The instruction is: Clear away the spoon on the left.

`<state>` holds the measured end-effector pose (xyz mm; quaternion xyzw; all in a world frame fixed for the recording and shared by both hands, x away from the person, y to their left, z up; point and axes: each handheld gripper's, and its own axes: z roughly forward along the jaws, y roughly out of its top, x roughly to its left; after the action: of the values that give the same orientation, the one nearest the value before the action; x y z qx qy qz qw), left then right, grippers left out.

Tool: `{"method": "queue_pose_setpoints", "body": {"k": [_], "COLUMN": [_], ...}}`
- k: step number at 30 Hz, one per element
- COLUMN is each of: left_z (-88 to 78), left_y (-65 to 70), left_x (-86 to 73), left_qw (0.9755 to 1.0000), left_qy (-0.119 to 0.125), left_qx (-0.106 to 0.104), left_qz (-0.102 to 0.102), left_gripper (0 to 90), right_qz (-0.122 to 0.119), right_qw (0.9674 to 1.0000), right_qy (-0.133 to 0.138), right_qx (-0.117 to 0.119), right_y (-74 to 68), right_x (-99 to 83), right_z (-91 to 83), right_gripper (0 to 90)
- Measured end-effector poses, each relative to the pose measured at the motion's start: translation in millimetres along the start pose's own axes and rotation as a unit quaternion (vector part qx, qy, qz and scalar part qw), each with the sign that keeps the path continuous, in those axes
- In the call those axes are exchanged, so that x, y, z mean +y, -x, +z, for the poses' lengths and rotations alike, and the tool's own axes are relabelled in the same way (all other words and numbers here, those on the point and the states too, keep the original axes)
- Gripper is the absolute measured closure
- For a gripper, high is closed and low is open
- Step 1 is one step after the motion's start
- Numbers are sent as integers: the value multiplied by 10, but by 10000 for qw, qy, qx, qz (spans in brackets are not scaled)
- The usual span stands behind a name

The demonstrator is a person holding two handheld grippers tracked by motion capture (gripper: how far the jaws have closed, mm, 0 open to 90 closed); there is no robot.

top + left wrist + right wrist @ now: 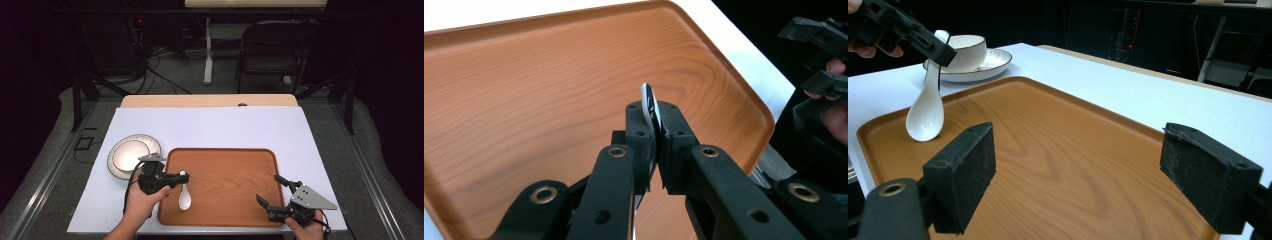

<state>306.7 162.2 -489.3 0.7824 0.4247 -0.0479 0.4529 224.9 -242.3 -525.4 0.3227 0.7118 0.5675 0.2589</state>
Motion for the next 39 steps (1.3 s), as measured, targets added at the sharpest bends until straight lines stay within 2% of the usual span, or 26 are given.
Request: {"method": "queue_pose_setpoints", "body": {"k": [7, 12, 15, 16, 17, 18, 19, 22, 23, 24, 30, 33, 38, 39], "left_z": [32, 95, 148, 180, 180, 214, 214, 281, 281, 317, 405, 424, 486, 486], "left_y": [-56, -117, -166, -191, -191, -221, -221, -291, -291, -313, -401, -421, -455, -455], "left_x": [9, 28, 36, 37, 37, 40, 40, 43, 43, 44, 19, 9, -24, -24], "left_qw": [9999, 9996, 9991, 9988, 9988, 9980, 9980, 9956, 9956, 9942, 9893, 9882, 9847, 9847], "left_qy": [39, 10, -13, -29, -29, -69, -69, -101, -101, -93, -120, -130, -194, -194], "left_qx": [71, 205, 248, 246, 246, 230, 230, 179, 179, 165, 125, 176, 305, 305], "left_qz": [-121, -201, -329, -430, -430, -582, -582, -919, -919, -1063, -1446, -1517, -1703, -1703], "left_gripper": [842, 827, 824, 825, 825, 825, 825, 829, 831, 830, 831, 829, 822, 821], "right_qz": [-11, -4, -3, 3, 3, 3, 3, 7, 7, 12, 9, 10, 9, 9], "right_qw": [10000, 10000, 10000, 10000, 10000, 10000, 10000, 10000, 10000, 10000, 10000, 10000, 10000, 10000], "right_qy": [-5, -13, -13, -24, -24, -25, -25, -19, -19, -29, -19, -17, -16, -16], "right_qx": [-5, -9, -8, -10, -10, -11, -11, -9, -9, -1, -1, -4, -1, -1], "right_y": [1, 3, 2, 2, 2, 4, 4, 3, 3, 3, 4, 6, 5, 5], "right_x": [-1, -2, -2, -2, -2, -2, -2, -2, -2, -2, -1, -1, -1, -1], "right_z": [3, 5, 5, 5, 5, 5, 5, 4, 4, 0, -3, -3, -3, -3], "right_gripper": [141, 142, 142, 142, 142, 142, 142, 142, 142, 142, 142, 142, 142, 142]}}
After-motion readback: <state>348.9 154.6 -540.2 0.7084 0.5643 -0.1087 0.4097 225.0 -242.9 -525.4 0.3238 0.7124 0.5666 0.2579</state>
